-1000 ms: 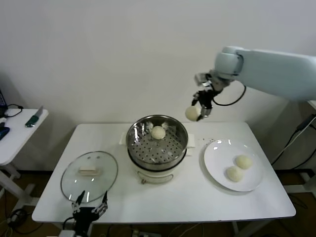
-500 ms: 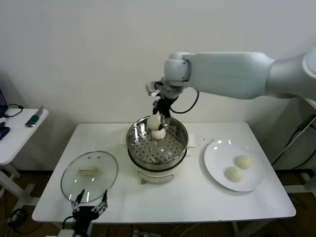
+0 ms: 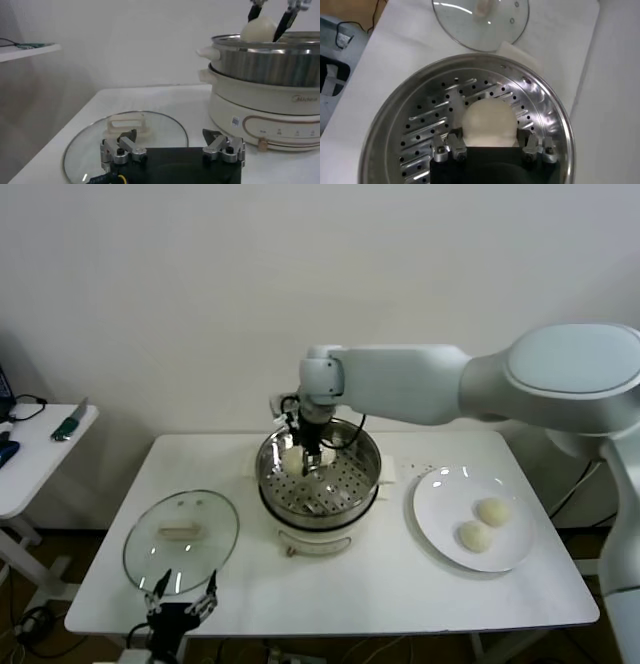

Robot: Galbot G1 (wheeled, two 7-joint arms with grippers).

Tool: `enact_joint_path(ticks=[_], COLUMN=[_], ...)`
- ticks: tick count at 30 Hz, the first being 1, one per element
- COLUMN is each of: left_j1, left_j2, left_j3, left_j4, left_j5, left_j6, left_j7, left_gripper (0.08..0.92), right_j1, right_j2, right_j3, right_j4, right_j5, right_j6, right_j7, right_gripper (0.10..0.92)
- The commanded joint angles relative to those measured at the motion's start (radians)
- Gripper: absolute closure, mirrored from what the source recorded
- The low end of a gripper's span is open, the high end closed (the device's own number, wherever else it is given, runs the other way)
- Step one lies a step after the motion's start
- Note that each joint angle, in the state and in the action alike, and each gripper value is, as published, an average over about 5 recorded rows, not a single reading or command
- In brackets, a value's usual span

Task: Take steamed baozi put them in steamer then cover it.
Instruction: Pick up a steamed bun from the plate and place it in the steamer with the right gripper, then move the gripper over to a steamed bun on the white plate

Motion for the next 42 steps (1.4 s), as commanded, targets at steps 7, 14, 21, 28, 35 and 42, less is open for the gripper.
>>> enact_joint_path(ticks=[7, 14, 21, 28, 35, 42], left_j1=[-0.005, -0.004, -0.007, -0.006, -0.003, 0.004], left_j2=[0.003, 0.006, 0.005, 0.002, -0.003, -0.014], left_j3=[0.003, 0.002, 0.003, 0.003, 0.003, 0.014], left_j4=[0.001, -0.003, -0.005, -0.016, -0.025, -0.028], left_j5=[0.001, -0.009, -0.011, -0.002, 0.009, 0.027], left_j6=[0.001, -0.002, 0.001, 0.009, 0.013, 0.012], left_j7=[0.0, -0.008, -0.01, -0.007, -0.002, 0.006], left_gripper=[0.177, 0.177, 0.177, 0.177, 0.177, 0.177], right_j1=[-0.132, -0.142, -0.144, -0.032, 0.149, 0.257], right_j2=[0.065, 0.087, 0.085, -0.001, -0.211, -0.5], right_j3=[0.042, 0.04, 0.065, 0.047, -0.038, -0.136], right_j4=[-0.104, -0.133, -0.137, -0.032, 0.17, 0.36], right_j5=[-0.058, -0.081, -0.095, -0.042, 0.041, 0.028], right_j6=[-0.038, -0.033, -0.034, 0.005, 0.018, 0.028], right_j7=[0.052, 0.049, 0.074, 0.017, -0.023, -0.057], right_gripper=[0.33, 0.315, 0.265, 0.204, 0.202, 0.203])
